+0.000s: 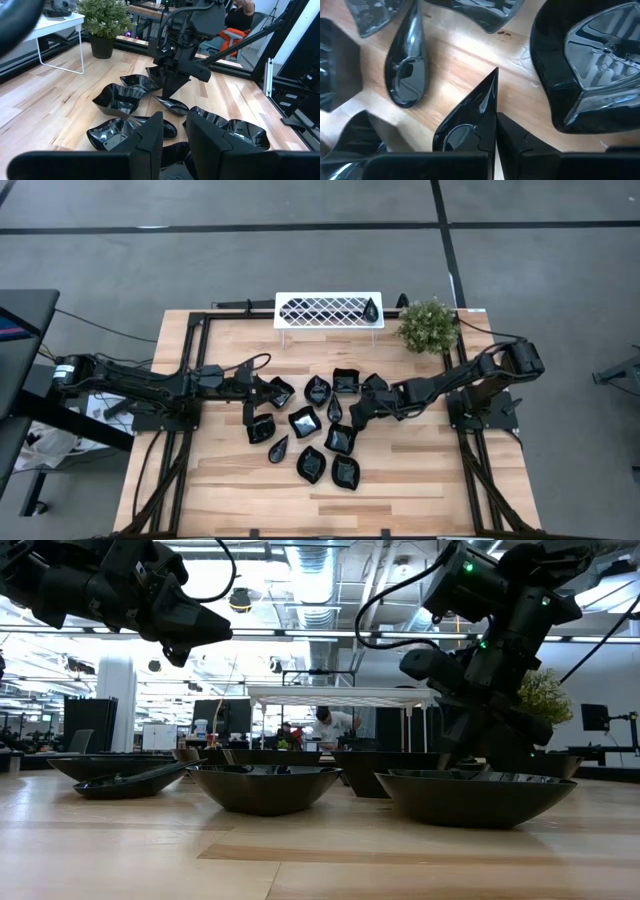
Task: Pick & Place Mini shaped plates
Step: Stack the drop shaped plate on top of the drop shaped plate on the shelf
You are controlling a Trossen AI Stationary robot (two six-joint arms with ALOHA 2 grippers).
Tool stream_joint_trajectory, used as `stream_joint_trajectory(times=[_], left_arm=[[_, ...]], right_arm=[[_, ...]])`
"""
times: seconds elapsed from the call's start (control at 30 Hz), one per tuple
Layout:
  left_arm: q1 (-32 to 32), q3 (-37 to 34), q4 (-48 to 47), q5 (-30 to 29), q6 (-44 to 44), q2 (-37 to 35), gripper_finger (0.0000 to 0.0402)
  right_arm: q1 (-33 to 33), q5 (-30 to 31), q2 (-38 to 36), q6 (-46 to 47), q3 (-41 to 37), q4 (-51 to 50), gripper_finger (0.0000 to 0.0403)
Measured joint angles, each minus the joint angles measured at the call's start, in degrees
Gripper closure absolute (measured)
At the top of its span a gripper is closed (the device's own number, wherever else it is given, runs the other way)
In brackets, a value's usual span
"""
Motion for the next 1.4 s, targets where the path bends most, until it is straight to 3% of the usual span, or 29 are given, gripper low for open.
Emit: stream_joint_trajectory(times=[0.73, 1.17, 1.4], left_arm=[[0.00, 0.00, -0.01, 0.00, 0.00, 0.00, 0.0314], [0.02, 0.00, 0.00, -0.01, 0.02, 0.00, 0.0314], [0.02, 0.00, 0.14, -0.02, 0.02, 0.00, 0.0314]], right_arm=[[-4.73, 3.07, -14.95, -12.19, 0.04, -7.96, 0.0402], [-19.20, 3.00, -22.54, -33.91, 0.35, -4.58, 0.0402], [-26.49, 2.73, -23.70, -46.20, 7.59, -4.17, 0.0402]])
